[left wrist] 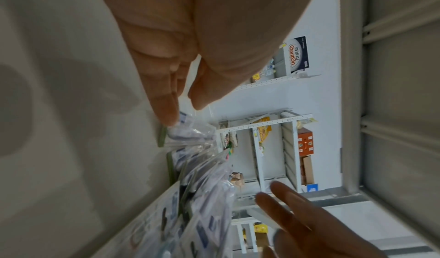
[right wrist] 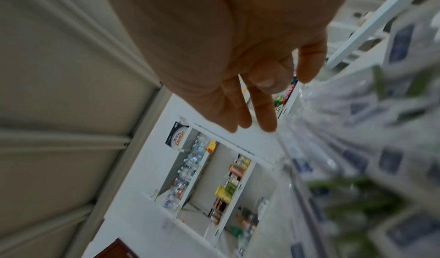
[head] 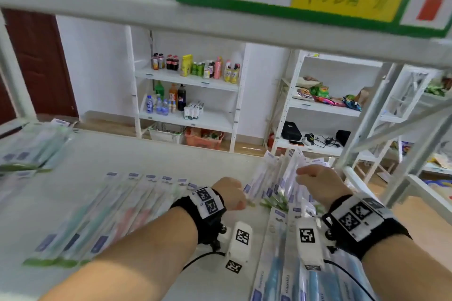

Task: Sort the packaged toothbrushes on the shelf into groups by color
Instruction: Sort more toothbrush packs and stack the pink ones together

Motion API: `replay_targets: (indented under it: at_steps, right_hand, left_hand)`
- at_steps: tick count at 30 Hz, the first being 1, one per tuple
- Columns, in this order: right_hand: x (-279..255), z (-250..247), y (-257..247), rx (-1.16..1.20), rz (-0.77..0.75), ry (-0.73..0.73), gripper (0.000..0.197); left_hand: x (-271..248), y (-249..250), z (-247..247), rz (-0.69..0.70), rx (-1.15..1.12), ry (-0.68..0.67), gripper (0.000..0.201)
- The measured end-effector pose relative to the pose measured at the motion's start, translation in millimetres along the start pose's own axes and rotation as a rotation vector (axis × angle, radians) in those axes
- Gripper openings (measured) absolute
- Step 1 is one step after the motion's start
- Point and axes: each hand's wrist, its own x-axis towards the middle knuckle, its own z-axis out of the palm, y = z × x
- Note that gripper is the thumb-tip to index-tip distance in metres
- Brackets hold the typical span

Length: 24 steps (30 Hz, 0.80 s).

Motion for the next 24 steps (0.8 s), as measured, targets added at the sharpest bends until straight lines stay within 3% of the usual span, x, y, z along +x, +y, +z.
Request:
replay_targets:
  at_steps: [5,10,14,18,21,24]
  right_hand:
    - [-24,63,-43,0.054,-0.026,-0.203,0.022]
    - [-61,127,-77,0.055,0.039,-0.387,0.019]
    - [-88,168,-97,-0.159,0.000,-0.479,0.028]
    - [-108,196,-105,-0.236,-0.015,-0.425,0.045]
    - [-121,207,-106,-0.314,0.055,-0.314,0.027]
    - [-131,218,-109,-0.428,0.140,-0.267,0.049]
  left_hand:
    - [-31,-11,-59,-0.007,-0.221,0.010,0.030]
    - [-60,-32,-130,0.018,-0.183,0.081,0.028]
    - [-74,-54,-172,0.016,-0.139,0.127,0.027]
    - [-86,-68,-195,0.030,-0.141,0.092,0.024]
    - [-95,-75,-202,0.028,-0.137,0.032,0.023]
    - [-102,-85,-201,0.048,-0.050,-0.037,0.024]
